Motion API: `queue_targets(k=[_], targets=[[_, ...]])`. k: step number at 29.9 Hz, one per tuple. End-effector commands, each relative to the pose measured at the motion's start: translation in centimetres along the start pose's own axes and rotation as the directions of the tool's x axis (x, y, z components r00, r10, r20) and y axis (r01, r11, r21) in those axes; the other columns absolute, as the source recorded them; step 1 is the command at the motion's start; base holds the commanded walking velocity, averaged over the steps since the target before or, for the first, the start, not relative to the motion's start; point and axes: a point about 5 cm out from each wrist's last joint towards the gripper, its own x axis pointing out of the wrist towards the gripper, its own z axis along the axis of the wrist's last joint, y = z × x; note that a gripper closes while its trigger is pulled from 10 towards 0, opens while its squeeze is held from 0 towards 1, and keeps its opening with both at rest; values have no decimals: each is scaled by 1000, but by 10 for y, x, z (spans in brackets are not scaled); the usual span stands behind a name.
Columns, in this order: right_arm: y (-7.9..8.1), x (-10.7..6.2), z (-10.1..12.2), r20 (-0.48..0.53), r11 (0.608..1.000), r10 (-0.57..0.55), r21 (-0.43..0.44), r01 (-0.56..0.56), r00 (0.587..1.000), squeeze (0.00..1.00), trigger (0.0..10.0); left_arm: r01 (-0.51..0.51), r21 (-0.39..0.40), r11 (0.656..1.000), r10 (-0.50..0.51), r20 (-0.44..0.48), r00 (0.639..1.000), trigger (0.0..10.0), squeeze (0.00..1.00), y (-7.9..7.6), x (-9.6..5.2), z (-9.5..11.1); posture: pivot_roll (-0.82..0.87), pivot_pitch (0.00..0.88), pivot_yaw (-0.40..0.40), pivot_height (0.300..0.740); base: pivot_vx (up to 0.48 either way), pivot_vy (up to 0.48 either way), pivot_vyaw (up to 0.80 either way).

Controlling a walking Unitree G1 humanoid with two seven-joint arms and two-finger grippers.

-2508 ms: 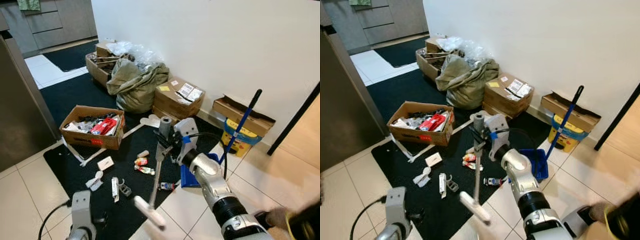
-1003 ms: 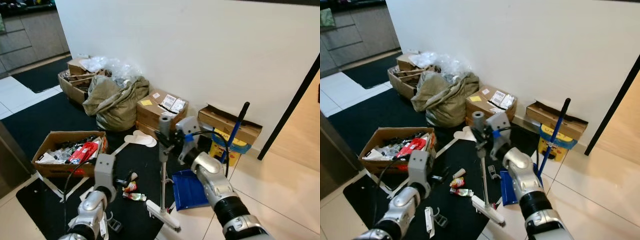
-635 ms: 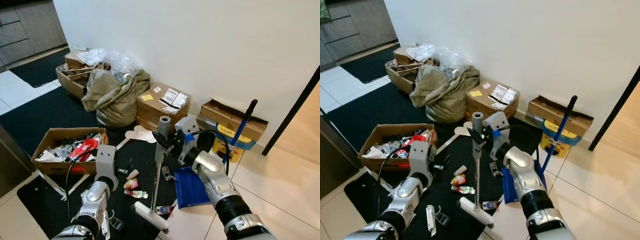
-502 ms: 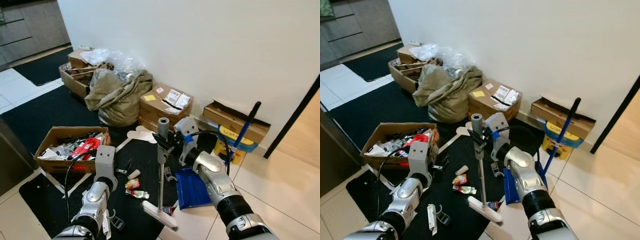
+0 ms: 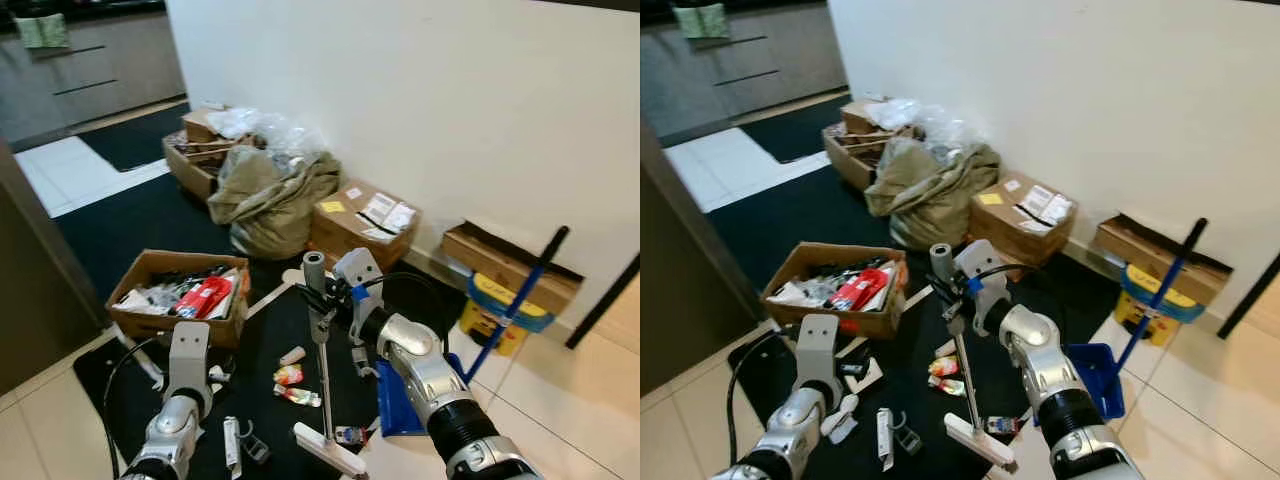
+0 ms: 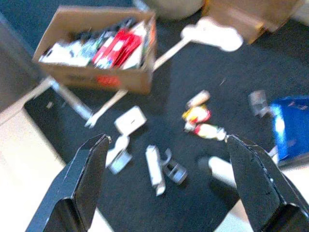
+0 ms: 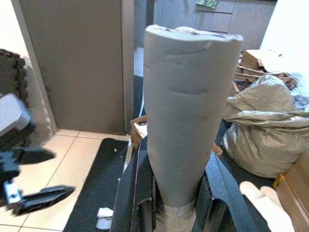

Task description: Sweep floor

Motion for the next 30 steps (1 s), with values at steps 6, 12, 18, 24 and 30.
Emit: queue_targets(k=[6, 12, 18, 24, 30], targets=[[-7, 2, 4, 12, 998, -61, -17, 61, 998, 0, 10000, -30, 38, 999, 34, -113, 993, 10000, 0, 10, -10, -25, -95, 0, 19, 740, 0, 0, 400], [-9, 2, 3, 3, 996, -91, -20, 91, 996, 0, 10000, -41, 39, 998, 46, -141, 989, 10000, 0, 12, -13, -32, -95, 0, 21, 740, 0, 0, 0], [-9, 1, 1, 0, 994, -106, -22, 106, 994, 0, 10000, -30, 41, 999, 37, -172, 984, 10000, 0, 13, -17, -40, -96, 0, 21, 740, 0, 0, 0], [-9, 0, 2, 3, 994, -102, -25, 102, 995, 0, 10000, -29, 40, 999, 36, -177, 983, 10000, 0, 13, -17, -41, -100, 0, 18, 740, 0, -400, 0], [-7, -1, 1, 7, 995, -96, -23, 97, 995, 0, 10000, -54, 38, 998, 59, -152, 987, 10000, 0, 13, -14, -35, -105, 0, 19, 740, 0, -320, 0]])
